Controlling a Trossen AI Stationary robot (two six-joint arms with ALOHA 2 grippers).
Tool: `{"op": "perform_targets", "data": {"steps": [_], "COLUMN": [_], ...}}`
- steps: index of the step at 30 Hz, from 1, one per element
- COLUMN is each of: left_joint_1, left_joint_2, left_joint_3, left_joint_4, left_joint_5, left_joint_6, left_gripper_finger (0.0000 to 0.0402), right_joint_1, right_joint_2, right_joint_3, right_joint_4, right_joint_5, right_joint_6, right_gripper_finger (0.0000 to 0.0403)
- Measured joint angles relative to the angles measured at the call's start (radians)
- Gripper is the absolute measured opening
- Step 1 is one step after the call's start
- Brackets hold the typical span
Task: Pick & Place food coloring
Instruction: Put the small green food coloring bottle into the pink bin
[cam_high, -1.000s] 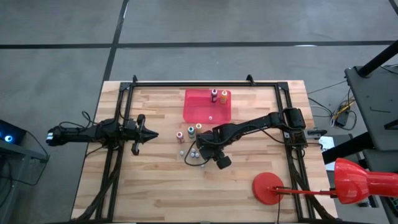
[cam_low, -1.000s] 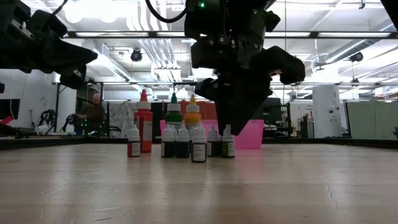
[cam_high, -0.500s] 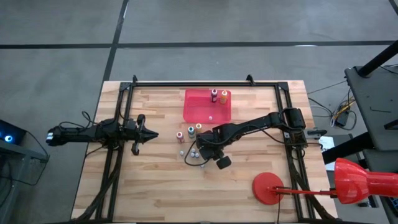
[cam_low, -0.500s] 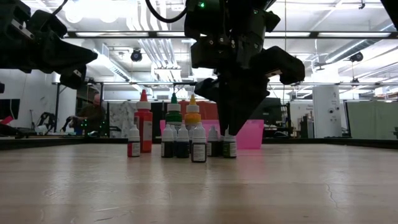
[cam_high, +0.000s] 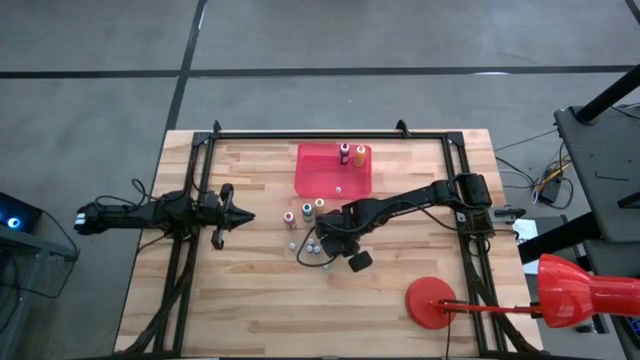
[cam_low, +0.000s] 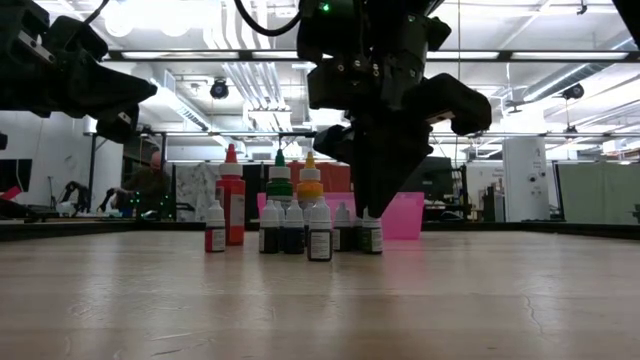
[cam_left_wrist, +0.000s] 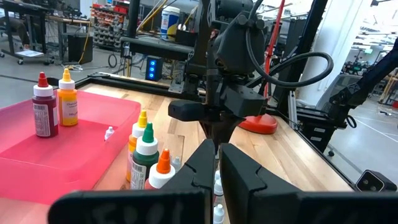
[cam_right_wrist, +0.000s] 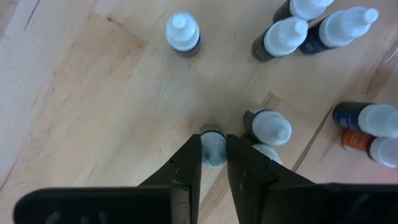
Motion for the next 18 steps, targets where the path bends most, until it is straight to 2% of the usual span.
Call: {"op": "perform_targets", "data": {"steps": [9, 18], "left_joint_1": [0.000, 0.000], "left_joint_2": [0.000, 0.000], "left_joint_3": [0.000, 0.000], "left_joint_4": [0.000, 0.000], "left_joint_5": [0.000, 0.000], "left_joint_6": [0.000, 0.000], "left_gripper_finger": [0.0000, 0.0000], "right_joint_1": [0.000, -0.006], "right_joint_2": [-0.041, -0.150], "right_joint_3": [0.027, 0.031], "right_joint_4": [-0.054, -0.116], "right_joint_5": [-0.002, -0.010], "right_joint_6": [0.024, 0.083], "right_gripper_finger": [0.0054, 0.0054]}}
